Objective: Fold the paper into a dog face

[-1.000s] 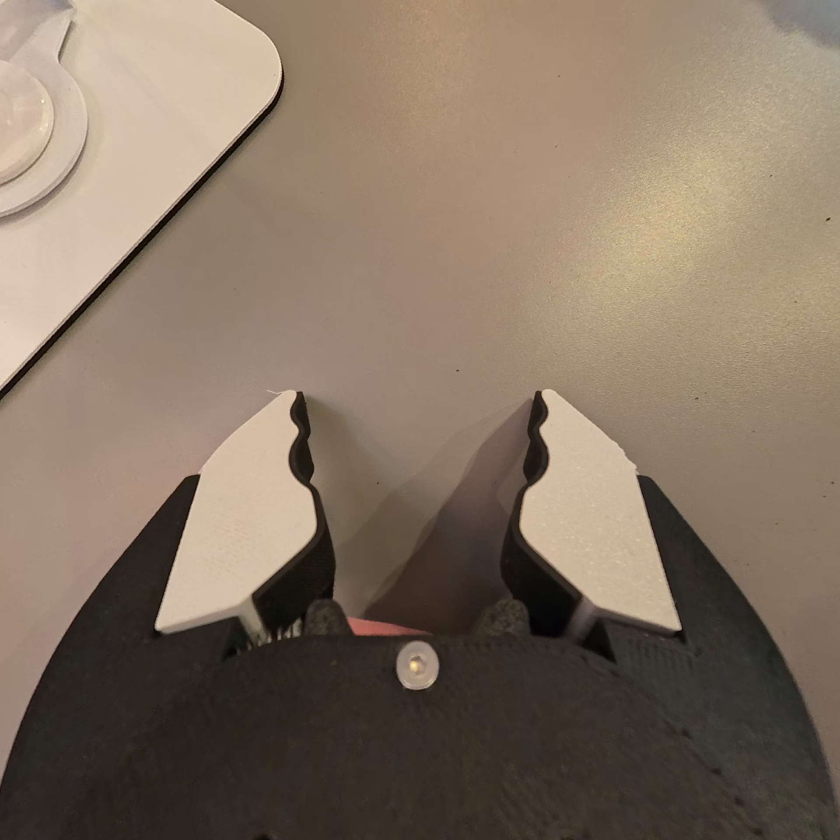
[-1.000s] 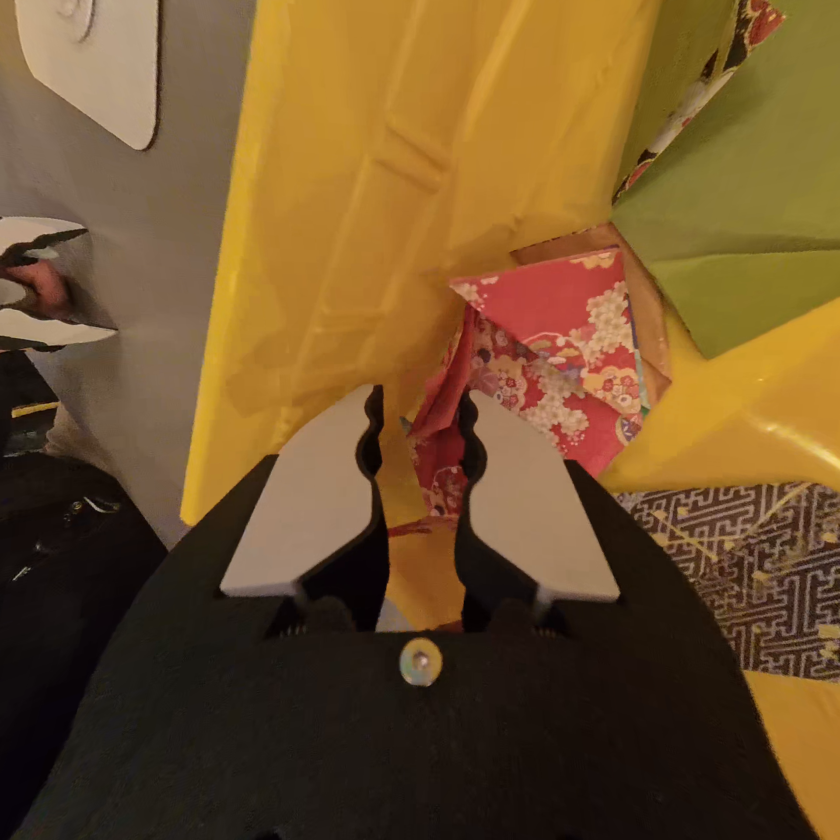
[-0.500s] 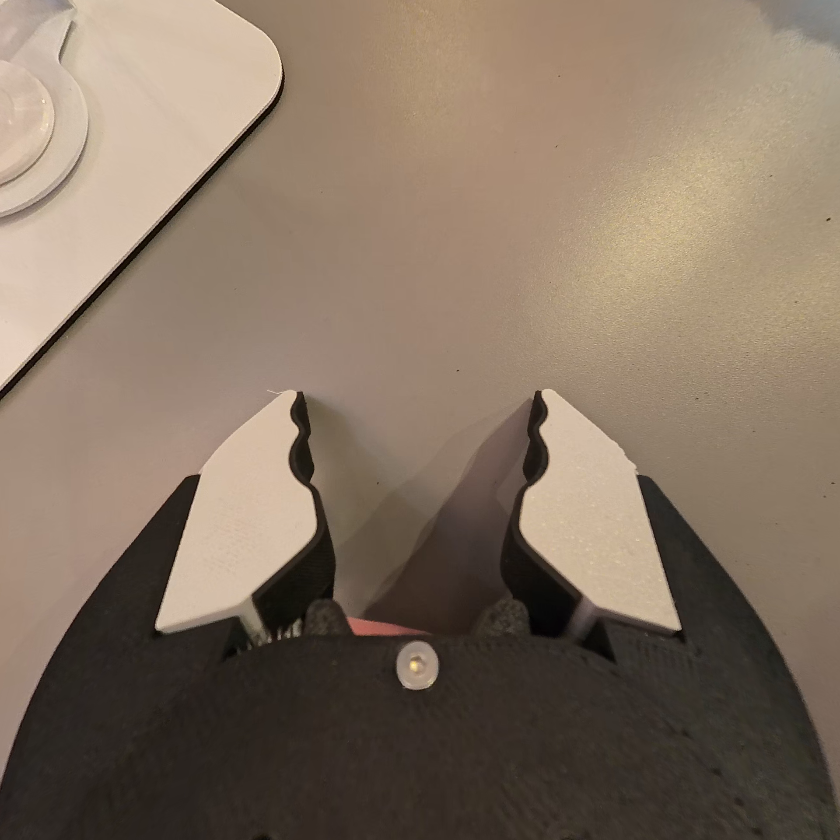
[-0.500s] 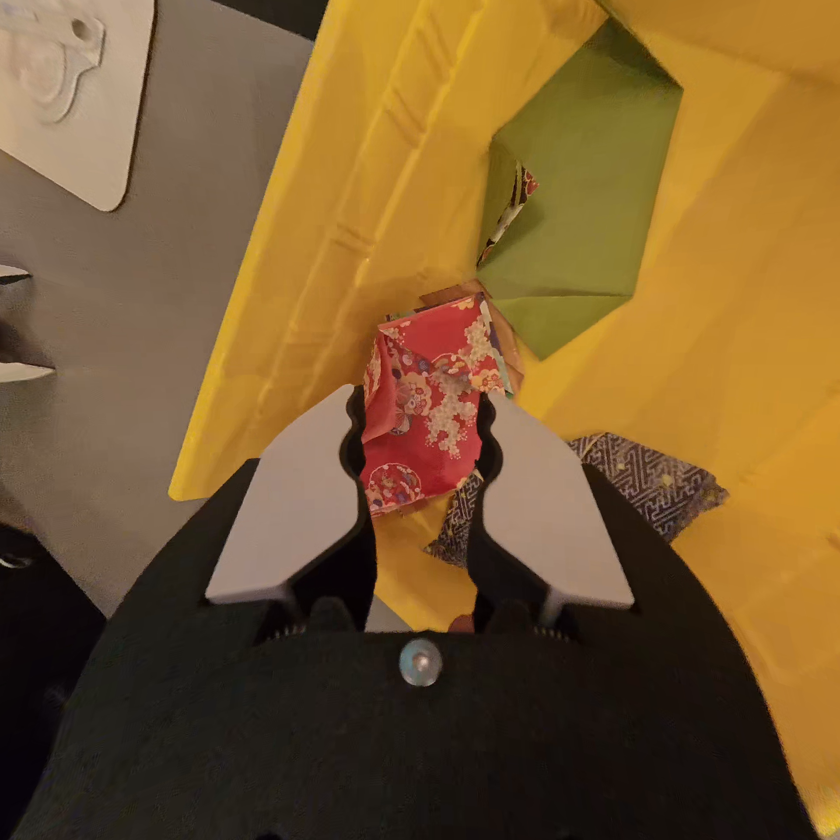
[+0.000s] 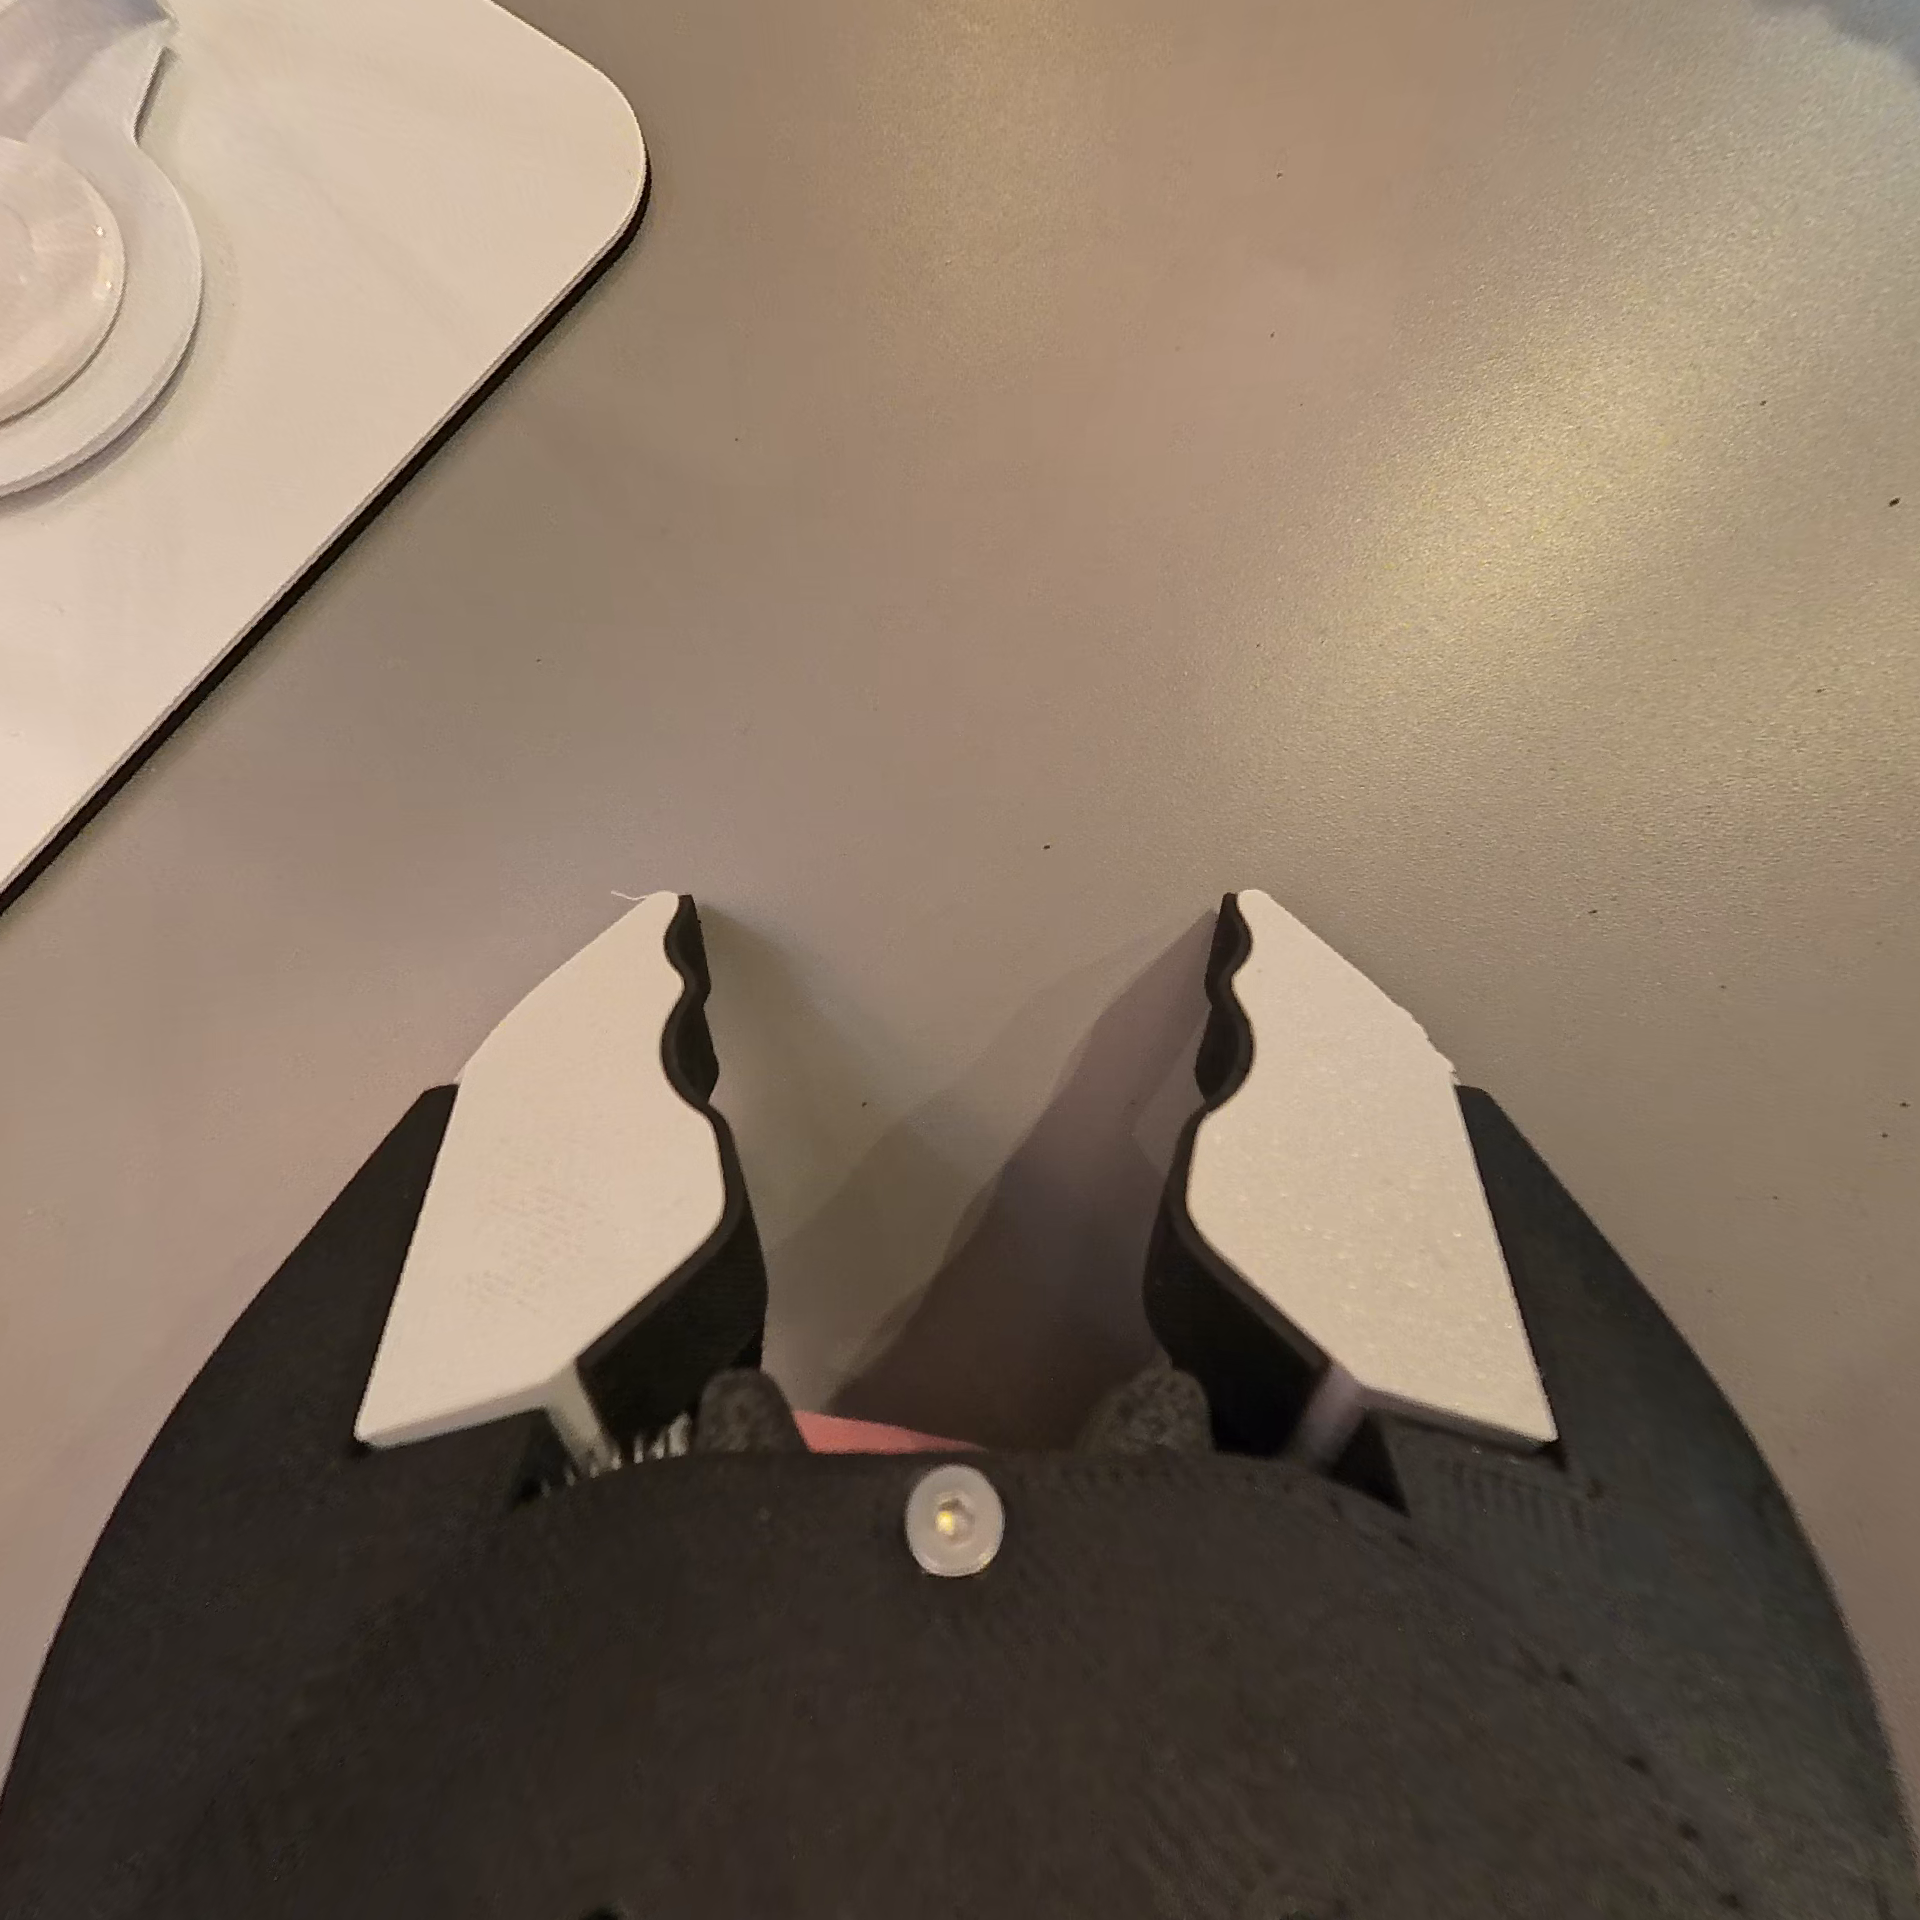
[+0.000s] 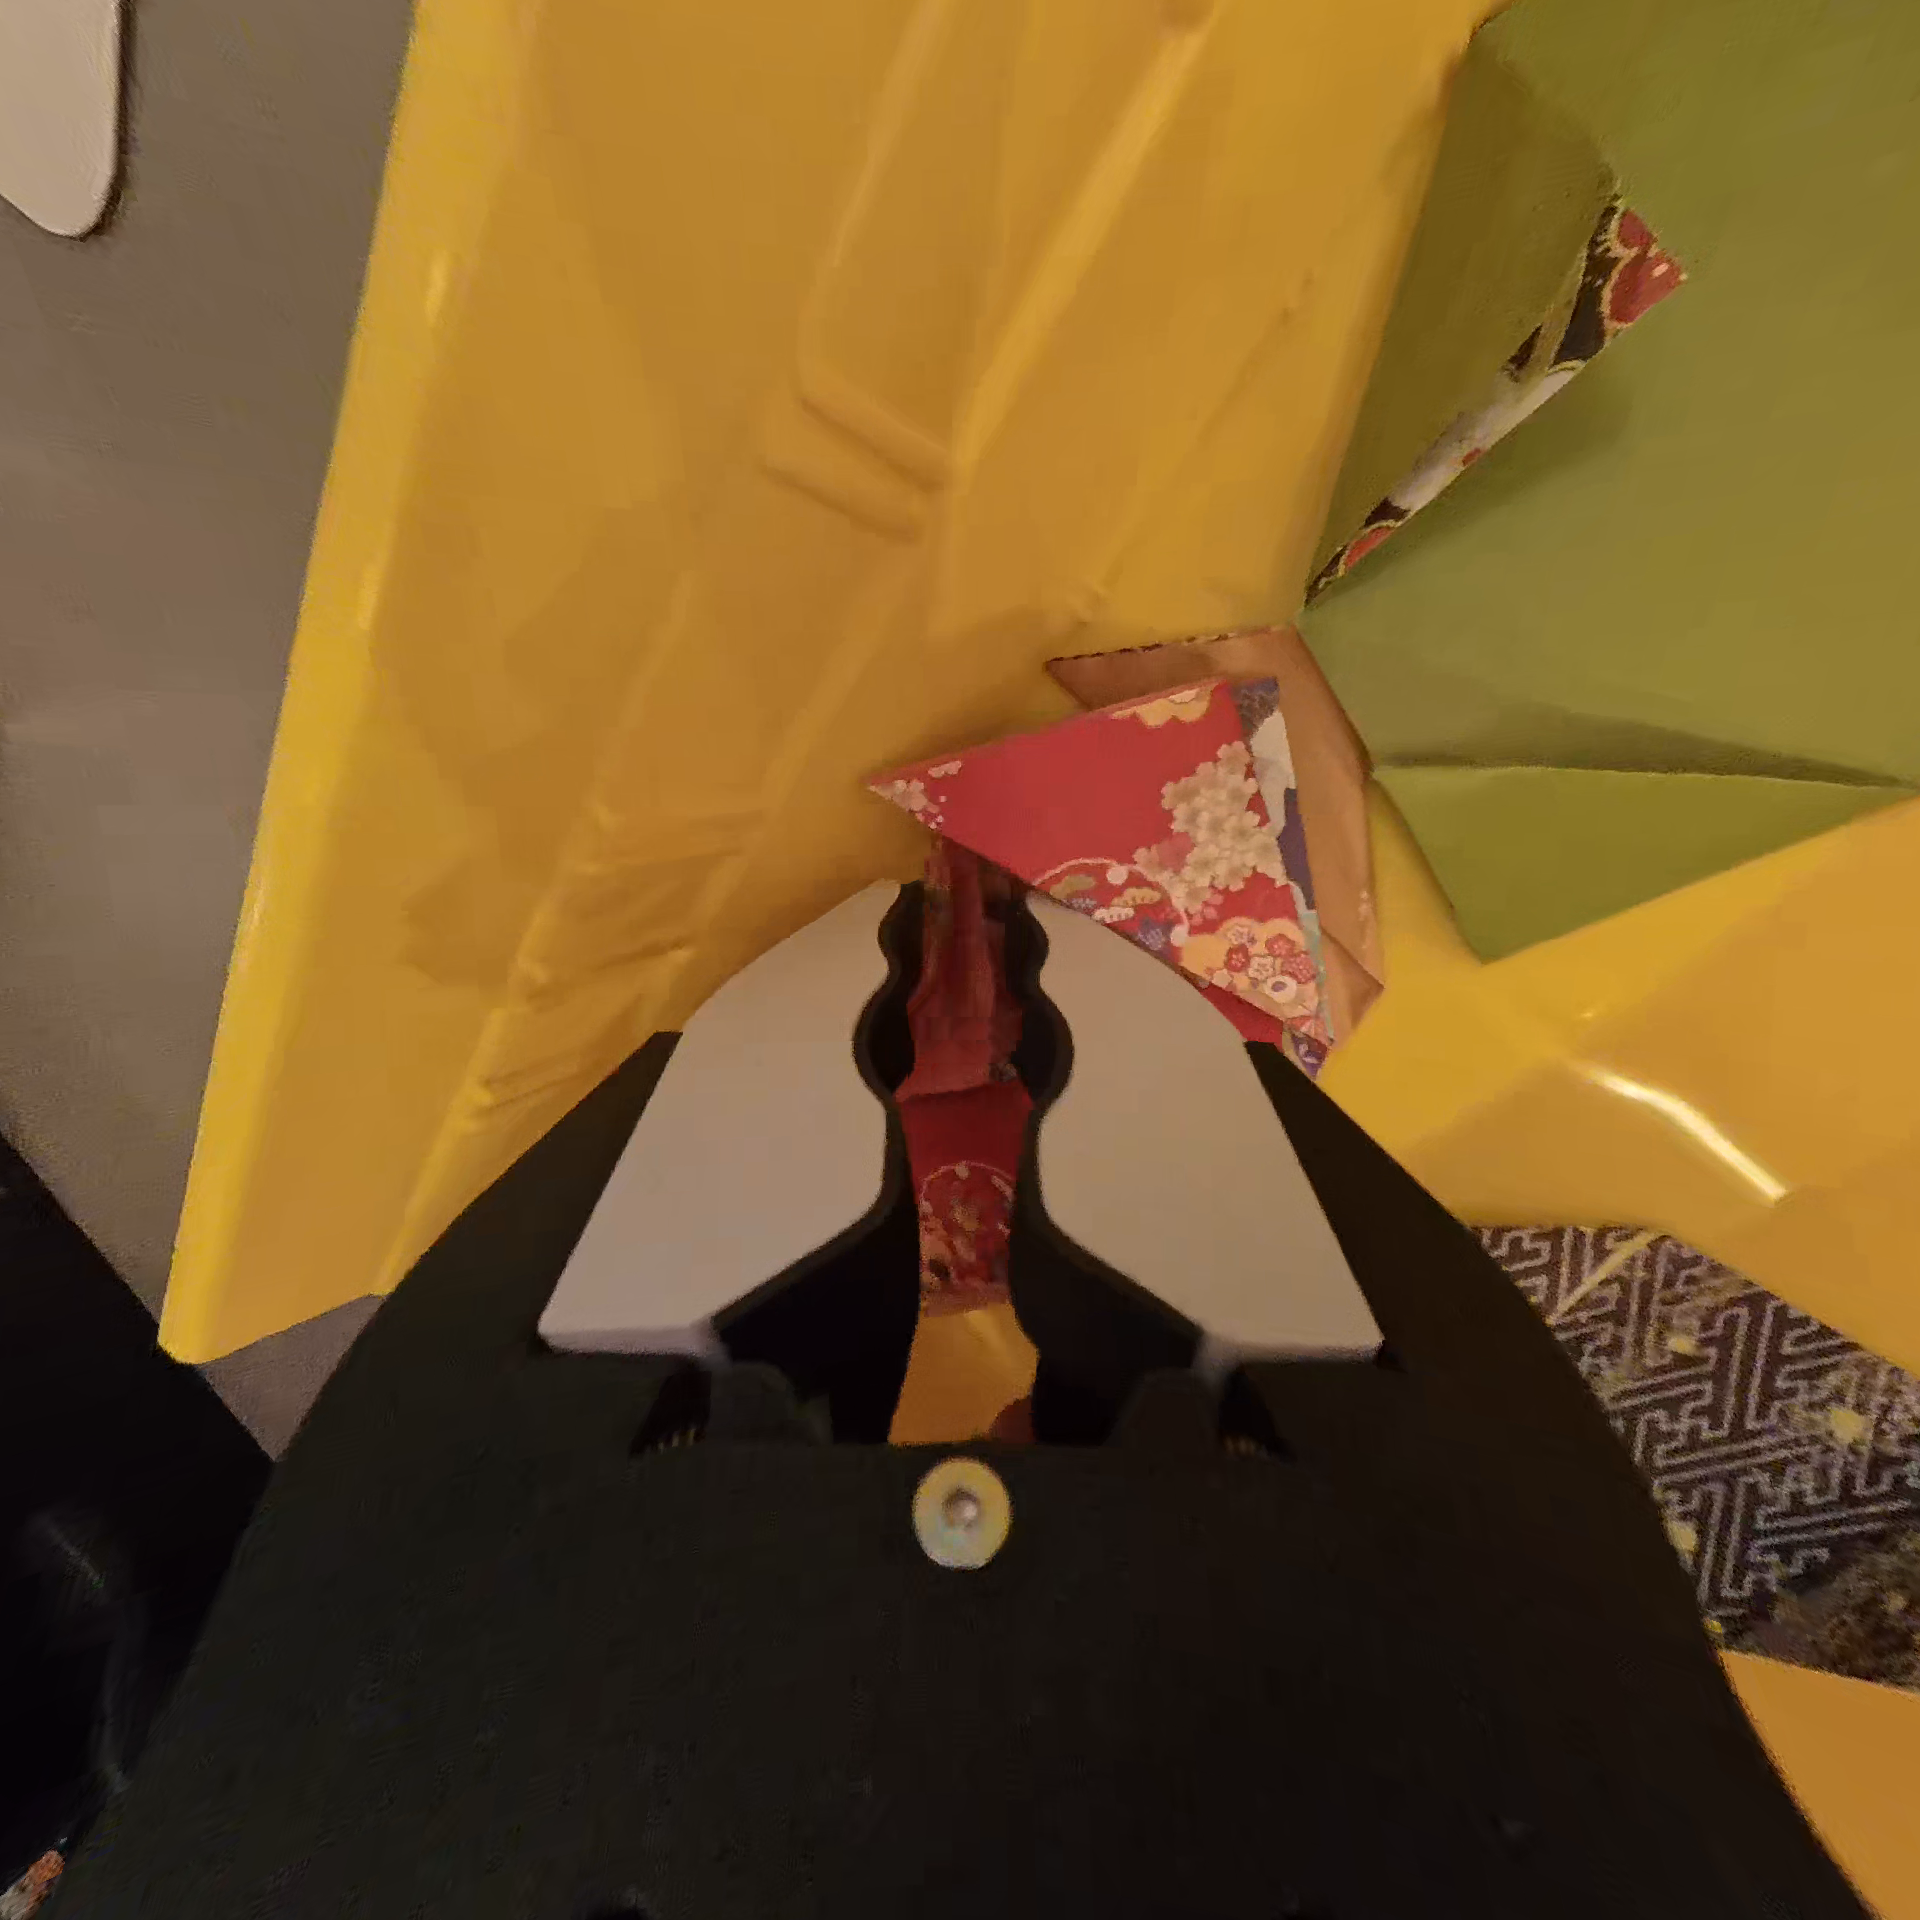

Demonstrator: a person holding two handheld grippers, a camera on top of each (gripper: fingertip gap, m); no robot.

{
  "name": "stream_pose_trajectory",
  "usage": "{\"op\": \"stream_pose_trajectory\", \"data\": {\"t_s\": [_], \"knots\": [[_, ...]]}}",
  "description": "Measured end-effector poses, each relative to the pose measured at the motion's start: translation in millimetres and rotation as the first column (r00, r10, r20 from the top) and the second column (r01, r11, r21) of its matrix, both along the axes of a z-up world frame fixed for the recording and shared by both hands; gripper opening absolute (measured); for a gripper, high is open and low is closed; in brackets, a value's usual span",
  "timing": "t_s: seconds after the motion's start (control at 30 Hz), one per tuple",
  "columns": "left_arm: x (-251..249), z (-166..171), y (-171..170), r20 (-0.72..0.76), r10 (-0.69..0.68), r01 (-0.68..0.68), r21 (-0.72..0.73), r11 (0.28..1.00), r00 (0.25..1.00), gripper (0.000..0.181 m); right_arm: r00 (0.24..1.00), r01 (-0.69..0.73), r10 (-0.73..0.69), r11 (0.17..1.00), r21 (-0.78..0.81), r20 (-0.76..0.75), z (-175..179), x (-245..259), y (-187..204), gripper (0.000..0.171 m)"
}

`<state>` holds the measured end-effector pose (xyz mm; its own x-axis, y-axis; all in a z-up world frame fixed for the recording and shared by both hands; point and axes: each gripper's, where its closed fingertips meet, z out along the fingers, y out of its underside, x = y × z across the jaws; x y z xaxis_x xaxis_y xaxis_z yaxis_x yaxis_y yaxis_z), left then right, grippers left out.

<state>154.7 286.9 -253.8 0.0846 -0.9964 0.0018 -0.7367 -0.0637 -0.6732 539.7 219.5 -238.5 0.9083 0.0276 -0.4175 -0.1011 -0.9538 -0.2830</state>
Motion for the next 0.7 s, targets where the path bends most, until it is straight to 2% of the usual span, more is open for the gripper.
{"op": "stream_pose_trajectory", "data": {"t_s": [0.07,0.1,0.17,0.27,0.37,0.47,0.7], "knots": [[0.0,0.0,0.0,0.000,0.000,0.000,0.000,1.000,1.000,0.091,1.000,0.021,-0.021,0.999,0.025,-0.011,10.9,1.5,-0.1,0.027],[0.0,0.0,0.0,0.000,0.000,0.000,-0.001,1.000,1.000,0.091,0.999,0.028,-0.029,0.999,0.032,0.019,17.7,5.9,-2.4,0.037],[0.0,0.0,0.1,0.000,0.000,0.000,-0.001,1.000,1.000,0.091,0.998,0.014,-0.016,0.999,0.031,0.061,33.3,9.7,-10.7,0.046],[0.0,0.0,0.2,0.000,0.001,-0.001,-0.001,1.000,1.000,0.091,0.977,0.047,-0.045,0.999,-0.004,0.207,54.8,32.0,-28.7,0.049],[0.0,0.0,0.2,0.000,0.001,-0.001,-0.001,1.000,1.000,0.091,0.963,0.099,-0.081,0.993,-0.056,0.258,70.0,45.5,-51.0,0.053],[0.0,0.1,0.1,0.000,0.000,0.000,-0.001,1.000,1.000,0.091,0.949,0.155,-0.113,0.980,-0.124,0.294,63.3,57.1,-67.2,0.049],[0.0,0.1,0.0,0.000,0.000,0.000,-0.001,1.000,1.000,0.091,0.928,0.311,-0.244,0.923,-0.226,0.280,9.1,76.1,-76.4,0.041]]}}
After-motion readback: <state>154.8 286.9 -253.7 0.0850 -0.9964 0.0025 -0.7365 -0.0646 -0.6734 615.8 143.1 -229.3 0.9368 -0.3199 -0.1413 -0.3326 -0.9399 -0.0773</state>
